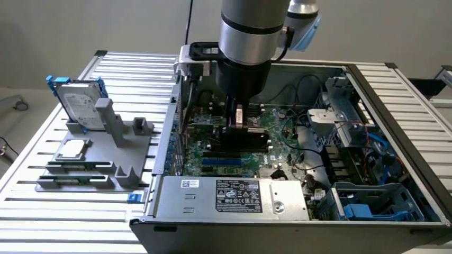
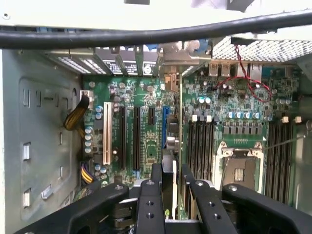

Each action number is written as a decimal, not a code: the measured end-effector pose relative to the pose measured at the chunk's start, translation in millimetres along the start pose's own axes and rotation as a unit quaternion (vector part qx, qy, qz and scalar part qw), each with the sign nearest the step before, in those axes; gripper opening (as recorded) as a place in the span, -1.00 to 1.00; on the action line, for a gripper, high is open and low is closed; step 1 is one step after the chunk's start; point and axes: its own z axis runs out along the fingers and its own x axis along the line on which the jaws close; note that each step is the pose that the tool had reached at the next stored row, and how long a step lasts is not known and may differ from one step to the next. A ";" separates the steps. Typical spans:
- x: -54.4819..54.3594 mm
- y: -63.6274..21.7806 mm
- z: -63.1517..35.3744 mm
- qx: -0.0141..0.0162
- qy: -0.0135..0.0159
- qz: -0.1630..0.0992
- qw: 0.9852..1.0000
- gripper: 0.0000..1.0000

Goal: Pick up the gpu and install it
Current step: 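Insert the gpu into the slot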

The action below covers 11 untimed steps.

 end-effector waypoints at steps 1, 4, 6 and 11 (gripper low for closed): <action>0.0 0.0 0.0 0.000 0.000 0.000 1.000 -0.47; 0.1 1.0 2.9 0.000 0.000 0.000 1.000 -0.47; 0.3 1.5 5.7 0.000 0.000 0.000 1.000 -0.47; 0.7 2.3 11.1 0.000 0.000 0.001 1.000 -0.47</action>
